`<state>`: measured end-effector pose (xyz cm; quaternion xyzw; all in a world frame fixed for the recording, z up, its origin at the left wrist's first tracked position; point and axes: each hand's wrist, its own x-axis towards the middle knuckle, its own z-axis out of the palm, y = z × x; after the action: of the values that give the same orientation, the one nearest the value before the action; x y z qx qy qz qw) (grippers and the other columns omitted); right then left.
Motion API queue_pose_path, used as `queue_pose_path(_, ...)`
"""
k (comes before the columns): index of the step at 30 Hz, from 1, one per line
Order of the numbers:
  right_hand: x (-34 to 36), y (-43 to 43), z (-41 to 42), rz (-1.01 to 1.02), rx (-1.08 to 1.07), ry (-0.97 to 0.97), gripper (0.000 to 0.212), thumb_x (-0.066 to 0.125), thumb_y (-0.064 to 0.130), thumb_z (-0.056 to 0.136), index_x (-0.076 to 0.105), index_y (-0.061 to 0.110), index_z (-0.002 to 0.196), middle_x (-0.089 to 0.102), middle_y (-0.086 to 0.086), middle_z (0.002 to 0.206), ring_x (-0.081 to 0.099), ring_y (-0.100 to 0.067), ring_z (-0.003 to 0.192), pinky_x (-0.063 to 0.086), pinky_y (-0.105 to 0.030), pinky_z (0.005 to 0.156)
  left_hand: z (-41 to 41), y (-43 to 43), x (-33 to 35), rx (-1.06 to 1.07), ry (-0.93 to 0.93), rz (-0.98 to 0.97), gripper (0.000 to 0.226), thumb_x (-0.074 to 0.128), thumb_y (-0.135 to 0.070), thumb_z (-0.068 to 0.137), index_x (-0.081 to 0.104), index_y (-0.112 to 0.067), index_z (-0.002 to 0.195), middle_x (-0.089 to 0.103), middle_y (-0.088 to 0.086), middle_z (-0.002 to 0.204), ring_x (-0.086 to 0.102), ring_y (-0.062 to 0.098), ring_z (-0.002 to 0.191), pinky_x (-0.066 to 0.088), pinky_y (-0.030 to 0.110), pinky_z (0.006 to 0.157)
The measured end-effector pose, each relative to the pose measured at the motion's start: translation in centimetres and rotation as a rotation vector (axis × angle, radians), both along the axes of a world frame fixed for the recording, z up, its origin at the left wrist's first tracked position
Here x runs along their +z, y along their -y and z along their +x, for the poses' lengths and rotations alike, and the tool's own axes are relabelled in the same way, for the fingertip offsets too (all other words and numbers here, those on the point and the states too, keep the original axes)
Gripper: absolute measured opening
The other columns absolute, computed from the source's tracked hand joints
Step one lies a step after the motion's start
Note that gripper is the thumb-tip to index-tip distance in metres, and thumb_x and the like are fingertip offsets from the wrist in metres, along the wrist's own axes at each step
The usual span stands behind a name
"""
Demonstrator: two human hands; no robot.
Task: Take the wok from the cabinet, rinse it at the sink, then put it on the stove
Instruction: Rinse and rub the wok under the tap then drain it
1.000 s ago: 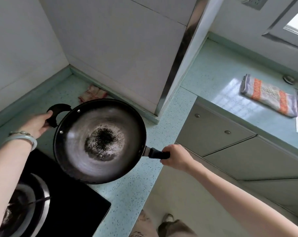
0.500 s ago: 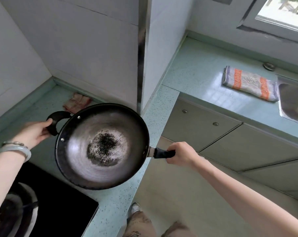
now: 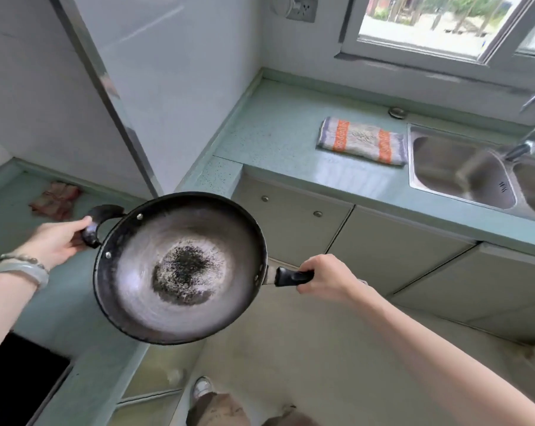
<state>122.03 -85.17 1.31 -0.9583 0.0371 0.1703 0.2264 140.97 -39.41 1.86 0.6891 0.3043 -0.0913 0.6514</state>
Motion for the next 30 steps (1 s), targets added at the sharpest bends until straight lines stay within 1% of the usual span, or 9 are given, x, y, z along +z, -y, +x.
queue_pose_path(3, 0.3, 5.4, -2.9, 0.001, -0.057, 0.015, 0.011, 0.064, 0.029, 0.063, 0.063, 0.023, 0.072, 0.063, 0.001, 0.073, 0.058, -0.021, 0.075, 0.048, -0.031, 0.062, -0.3, 5.7, 0.1, -0.099, -0.009, -0.010, 0.019, 0.053, -0.017, 0.096, 0.054, -0.013, 0.077, 0.060, -0.006, 0.042, 0.058, 0.002, 0.038, 0.053, 0.017, 0.045)
queue_pose_path(7, 0.9, 12.0, -6.4, -0.004, -0.144, 0.021, 0.019, 0.064, 0.030, 0.061, 0.068, 0.022, 0.078, 0.066, 0.001, 0.074, 0.060, -0.020, 0.074, 0.050, -0.033, 0.063, -0.4, 13.4, -0.1, -0.228, -0.031, -0.010, 0.023, 0.051, -0.019, 0.096, 0.053, -0.008, 0.076, 0.061, -0.003, 0.042, 0.060, 0.005, 0.039, 0.054, 0.018, 0.046)
queue_pose_path(10, 1.4, 17.0, -9.1, 0.002, -0.227, 0.020, 0.017, 0.061, 0.030, 0.059, 0.067, 0.024, 0.073, 0.065, 0.000, 0.073, 0.061, -0.021, 0.073, 0.051, -0.037, 0.064, 0.0, 19.9, 0.1, -0.346, -0.046, -0.011, 0.021, 0.052, -0.021, 0.096, 0.053, -0.007, 0.080, 0.063, 0.000, 0.045, 0.062, 0.007, 0.041, 0.054, 0.018, 0.047)
queue_pose_path(13, 2.1, 21.5, -11.4, 0.004, -0.316, 0.011, 0.012, 0.060, 0.028, 0.060, 0.066, 0.028, 0.070, 0.066, 0.001, 0.073, 0.060, -0.020, 0.073, 0.051, -0.035, 0.063, 0.8, 26.4, 0.4, -0.452, -0.031, -0.030, 0.019, 0.052, -0.021, 0.096, 0.055, -0.004, 0.088, 0.065, 0.003, 0.049, 0.064, 0.009, 0.044, 0.054, 0.017, 0.048)
queue_pose_path(17, 2.1, 27.2, -13.6, 0.000, -0.436, 0.003, 0.023, 0.057, 0.030, 0.057, 0.068, 0.022, 0.076, 0.067, -0.003, 0.076, 0.056, -0.019, 0.065, 0.049, -0.033, 0.059, 2.0, 35.4, 0.9, -0.571, -0.018, -0.033, 0.018, 0.053, -0.020, 0.095, 0.056, -0.004, 0.088, 0.066, 0.001, 0.049, 0.064, 0.009, 0.043, 0.054, 0.018, 0.047)
queue_pose_path(19, 1.8, 29.9, -14.2, 0.006, -0.490, -0.006, 0.025, 0.056, 0.032, 0.054, 0.068, 0.023, 0.074, 0.067, -0.004, 0.075, 0.050, -0.015, 0.060, 0.046, -0.032, 0.056, 3.0, 39.9, 1.0, -0.605, -0.014, -0.037, 0.017, 0.054, -0.017, 0.095, 0.055, -0.002, 0.085, 0.065, 0.002, 0.047, 0.063, 0.010, 0.041, 0.054, 0.019, 0.045)
queue_pose_path(23, 1.7, 35.6, -14.3, 0.005, -0.600, -0.008, 0.022, 0.058, 0.030, 0.054, 0.069, 0.027, 0.072, 0.068, -0.004, 0.074, 0.049, -0.014, 0.058, 0.045, -0.030, 0.055, 5.8, 48.9, 0.8, -0.660, -0.004, -0.071, 0.014, 0.055, -0.011, 0.093, 0.053, -0.001, 0.084, 0.064, 0.003, 0.045, 0.063, 0.010, 0.041, 0.053, 0.019, 0.045)
queue_pose_path(27, 2.1, 41.0, -13.3, -0.019, -0.661, -0.016, 0.020, 0.059, 0.031, 0.054, 0.070, 0.031, 0.071, 0.067, -0.001, 0.069, 0.053, -0.014, 0.057, 0.049, -0.031, 0.056, 8.7, 57.0, 1.1, -0.719, -0.005, -0.094, 0.013, 0.056, -0.008, 0.092, 0.053, -0.001, 0.083, 0.065, 0.004, 0.047, 0.064, 0.011, 0.042, 0.055, 0.020, 0.047)
queue_pose_path(30, 2.4, 44.8, -12.3, -0.047, -0.699, -0.013, 0.016, 0.061, 0.029, 0.057, 0.070, 0.026, 0.070, 0.065, -0.001, 0.065, 0.049, -0.013, 0.055, 0.042, -0.026, 0.053, 10.6, 62.4, 1.6, -0.780, 0.020, -0.116, 0.007, 0.057, -0.008, 0.092, 0.055, -0.002, 0.088, 0.068, 0.006, 0.054, 0.066, 0.012, 0.046, 0.057, 0.023, 0.053)
